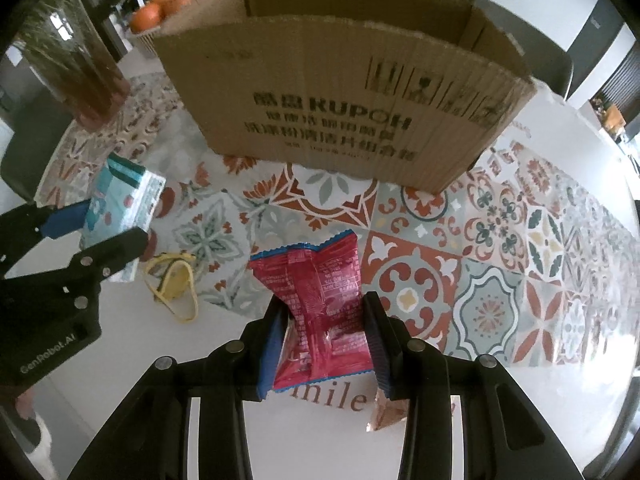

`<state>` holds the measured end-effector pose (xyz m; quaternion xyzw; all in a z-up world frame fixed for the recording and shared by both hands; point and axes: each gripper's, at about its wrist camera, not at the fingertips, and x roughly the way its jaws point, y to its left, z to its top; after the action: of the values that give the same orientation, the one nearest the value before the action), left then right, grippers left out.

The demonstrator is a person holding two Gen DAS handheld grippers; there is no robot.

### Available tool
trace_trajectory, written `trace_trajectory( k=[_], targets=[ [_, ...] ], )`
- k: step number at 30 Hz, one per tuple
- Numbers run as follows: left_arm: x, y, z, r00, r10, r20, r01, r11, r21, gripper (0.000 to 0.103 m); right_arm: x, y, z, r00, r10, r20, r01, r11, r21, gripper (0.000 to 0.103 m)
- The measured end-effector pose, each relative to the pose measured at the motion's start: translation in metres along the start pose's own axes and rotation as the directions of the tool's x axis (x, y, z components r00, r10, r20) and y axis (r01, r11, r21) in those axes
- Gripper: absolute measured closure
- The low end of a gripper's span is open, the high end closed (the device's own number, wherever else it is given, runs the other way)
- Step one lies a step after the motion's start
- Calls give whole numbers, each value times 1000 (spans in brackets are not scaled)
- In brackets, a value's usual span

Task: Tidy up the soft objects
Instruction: 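Lift the pink wrapper and tissue pack and carry both over the box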

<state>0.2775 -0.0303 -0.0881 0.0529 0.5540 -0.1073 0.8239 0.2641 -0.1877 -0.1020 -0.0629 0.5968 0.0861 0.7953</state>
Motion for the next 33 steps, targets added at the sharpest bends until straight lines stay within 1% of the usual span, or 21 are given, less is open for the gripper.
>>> trace_trajectory(
  k=[4, 7, 9, 12, 16, 23, 28, 33],
  targets=[
    [-19, -5, -4, 999, 5, 38, -5, 1000, -1, 52, -21, 2, -6, 999, 0, 47, 0, 1000, 2, 63],
    [-33, -9, -5, 997, 16, 70, -17, 1000, 5, 52, -27, 7, -5, 997, 8, 75, -9, 1000, 8, 63],
    [-41, -10, -6, 996, 15, 85, -16, 1000, 6, 52, -20, 4, -4, 996, 9, 93, -10, 1000, 12, 63],
    [-51, -13, -6, 994, 15, 104, -16, 1000, 8, 52, -31, 2, -6, 992, 11, 125, -13, 1000, 19, 63],
    [-62, -16, -8, 991, 10, 130, -10, 1000, 3, 52, -42, 0, -8, 984, 12, 175, -17, 999, 28, 63],
    [-80, -20, -10, 984, 5, 177, -2, 1000, -17, 52, -62, -2, -12, 968, 37, 246, -50, 998, 49, 63],
    [-91, -23, -8, 979, 0, 203, 3, 1000, -16, 52, -73, -7, -12, 956, 59, 289, -85, 993, 78, 63],
    [-99, -25, -7, 974, 12, 226, -10, 1000, -11, 52, -82, -8, -12, 945, 53, 323, -84, 993, 83, 63]
  ],
)
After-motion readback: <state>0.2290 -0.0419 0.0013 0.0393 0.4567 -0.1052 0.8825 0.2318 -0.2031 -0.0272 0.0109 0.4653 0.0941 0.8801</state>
